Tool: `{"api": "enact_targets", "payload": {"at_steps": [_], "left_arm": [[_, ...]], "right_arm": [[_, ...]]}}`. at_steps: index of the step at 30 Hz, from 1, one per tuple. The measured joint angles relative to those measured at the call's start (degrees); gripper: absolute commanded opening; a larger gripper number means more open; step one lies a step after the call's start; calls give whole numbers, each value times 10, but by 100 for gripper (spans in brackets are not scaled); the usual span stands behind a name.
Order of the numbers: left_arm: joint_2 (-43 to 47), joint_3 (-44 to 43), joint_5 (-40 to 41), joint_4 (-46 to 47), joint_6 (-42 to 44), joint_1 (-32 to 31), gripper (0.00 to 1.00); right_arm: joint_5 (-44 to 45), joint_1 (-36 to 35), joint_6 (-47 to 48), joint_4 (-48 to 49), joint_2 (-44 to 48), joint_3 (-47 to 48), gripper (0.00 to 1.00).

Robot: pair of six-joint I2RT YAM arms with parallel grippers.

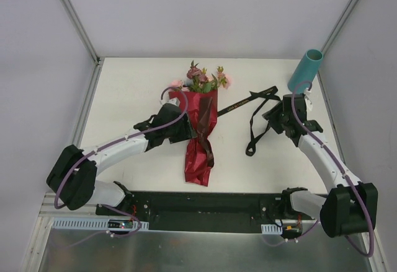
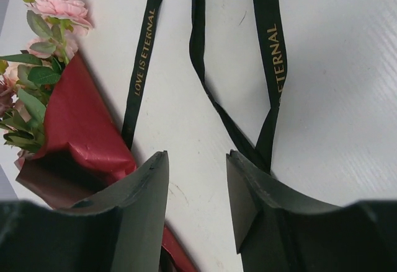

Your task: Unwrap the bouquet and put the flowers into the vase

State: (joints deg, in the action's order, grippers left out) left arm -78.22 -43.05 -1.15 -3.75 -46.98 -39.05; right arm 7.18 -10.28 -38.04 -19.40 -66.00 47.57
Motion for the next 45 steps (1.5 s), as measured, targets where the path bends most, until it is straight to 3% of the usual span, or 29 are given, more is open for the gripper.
{"api": "enact_targets", "payload": {"at_steps": [5, 11, 17, 21, 32, 39, 45], "left_arm": [[21, -66, 10, -31, 26, 0, 59], [21, -80, 14, -67, 49, 0, 61], [40, -82, 28, -133, 80, 0, 63], [83, -82, 23, -153, 83, 0, 63], [150, -54, -4, -167, 83, 0, 65], [168, -54, -14, -168, 83, 1, 64], [185, -54, -14, -173, 83, 1, 64]], "right_arm": [[-12, -3, -37, 41, -22, -24, 50], [-14, -14, -87, 100, -146, -5, 52], [-7, -28, -113, 111, -313, 121, 49], [-4, -34, -118, 117, -387, 203, 42], [-25, -38, -148, 143, -546, 348, 37], [-21, -38, -160, 146, -545, 339, 34], [10, -13, -165, 115, -397, 156, 31]]}}
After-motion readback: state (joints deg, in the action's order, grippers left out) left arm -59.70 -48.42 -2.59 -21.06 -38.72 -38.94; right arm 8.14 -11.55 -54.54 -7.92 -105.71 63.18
